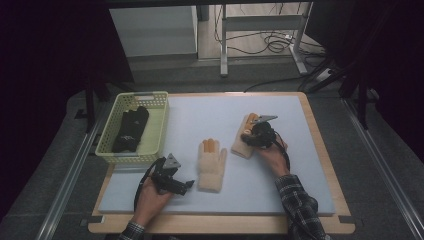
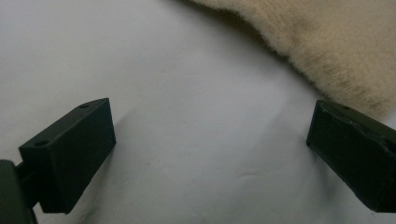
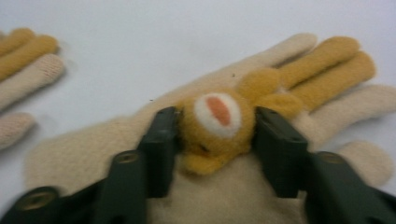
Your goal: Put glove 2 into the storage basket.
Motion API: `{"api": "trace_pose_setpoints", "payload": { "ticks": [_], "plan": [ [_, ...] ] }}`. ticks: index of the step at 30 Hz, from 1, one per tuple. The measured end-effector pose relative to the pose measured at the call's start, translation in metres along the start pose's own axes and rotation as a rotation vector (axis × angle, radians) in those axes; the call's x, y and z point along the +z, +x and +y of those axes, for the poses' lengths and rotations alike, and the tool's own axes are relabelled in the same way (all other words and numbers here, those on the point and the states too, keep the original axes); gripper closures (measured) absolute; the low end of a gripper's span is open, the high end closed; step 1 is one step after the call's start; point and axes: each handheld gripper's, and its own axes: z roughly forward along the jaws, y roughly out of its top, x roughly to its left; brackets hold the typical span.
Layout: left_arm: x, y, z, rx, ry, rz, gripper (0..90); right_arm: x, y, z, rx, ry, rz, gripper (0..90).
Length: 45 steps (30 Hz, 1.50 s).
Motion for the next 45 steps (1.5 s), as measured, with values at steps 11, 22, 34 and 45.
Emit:
{"api": "trace_pose_setpoints", "payload": {
  "ticks": [11, 22, 34, 45],
  "plan": [
    [0.0, 0.0, 0.0, 0.0, 0.0, 0.0, 1.4, -0.017, 0.0, 0.003, 0.016, -0.024, 0.015, 62.2],
    [0.0, 0.0, 0.0, 0.0, 0.0, 0.0, 1.4, -0.051, 0.017, 0.011, -0.037, -0.058, 0.066, 62.1],
    [0.0, 0.0, 0.0, 0.003, 0.0, 0.001, 1.4, -0.094, 0.048, 0.02, -0.098, -0.106, 0.167, 62.1],
    [0.0, 0.0, 0.0, -0.001, 0.0, -0.001, 1.4, -0.105, 0.1, 0.033, -0.183, -0.112, 0.295, 61.9]
  ]
}}
